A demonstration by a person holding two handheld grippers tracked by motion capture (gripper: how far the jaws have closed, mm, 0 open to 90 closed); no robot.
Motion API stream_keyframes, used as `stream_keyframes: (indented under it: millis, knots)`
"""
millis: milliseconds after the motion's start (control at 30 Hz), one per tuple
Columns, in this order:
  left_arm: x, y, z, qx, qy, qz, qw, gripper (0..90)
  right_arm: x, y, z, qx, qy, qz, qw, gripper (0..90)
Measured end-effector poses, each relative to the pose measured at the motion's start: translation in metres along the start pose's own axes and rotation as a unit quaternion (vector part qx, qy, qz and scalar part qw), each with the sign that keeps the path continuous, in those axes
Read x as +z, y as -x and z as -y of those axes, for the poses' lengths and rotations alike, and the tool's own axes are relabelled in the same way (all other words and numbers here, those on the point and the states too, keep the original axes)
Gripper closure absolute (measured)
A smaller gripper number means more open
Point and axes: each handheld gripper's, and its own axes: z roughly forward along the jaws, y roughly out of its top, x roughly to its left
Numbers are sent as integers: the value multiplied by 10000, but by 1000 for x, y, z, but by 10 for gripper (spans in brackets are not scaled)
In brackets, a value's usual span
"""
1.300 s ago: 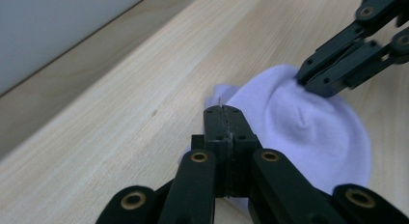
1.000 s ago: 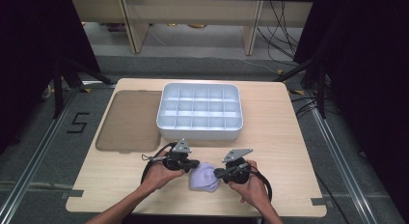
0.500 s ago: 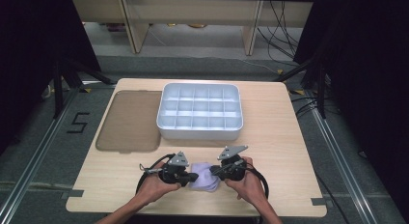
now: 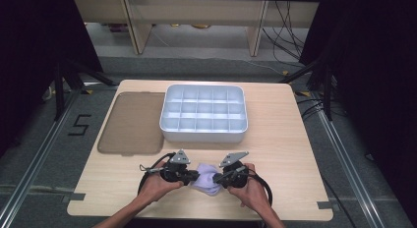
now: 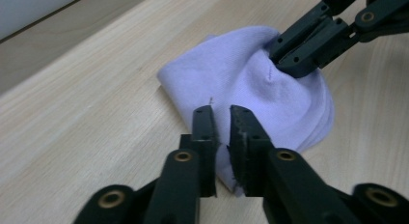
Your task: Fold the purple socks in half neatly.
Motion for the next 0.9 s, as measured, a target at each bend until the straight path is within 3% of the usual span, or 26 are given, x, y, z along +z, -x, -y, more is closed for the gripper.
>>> stream_keyframes:
  millis: [100,200,367,500,667,867,900]
  knots:
    - [-3,-1,1,-133,-16,-67,9999,659,-2,0,0,0,-68,-86,9999,854]
    - [-5,-4,2,-433,-93,-39,9990,611,-2,0,0,-5,-49,-102,9999,854]
    - [-2,-5,1,-663,-178,86,9976,582,-1,1,1,-89,8,-71,9999,854]
    - [1,-4,1,-721,-256,155,9969,608,-2,0,1,-1,-21,-41,10000,854]
    - [7,-1,0,-693,-291,141,9971,645,-1,1,1,-68,29,-55,10000,854]
    - [7,-1,0,-646,-128,107,9978,819,-1,2,2,-73,47,-59,9999,853]
    - [6,-1,-1,-591,-117,94,9981,831,-2,1,2,37,11,-56,10000,851]
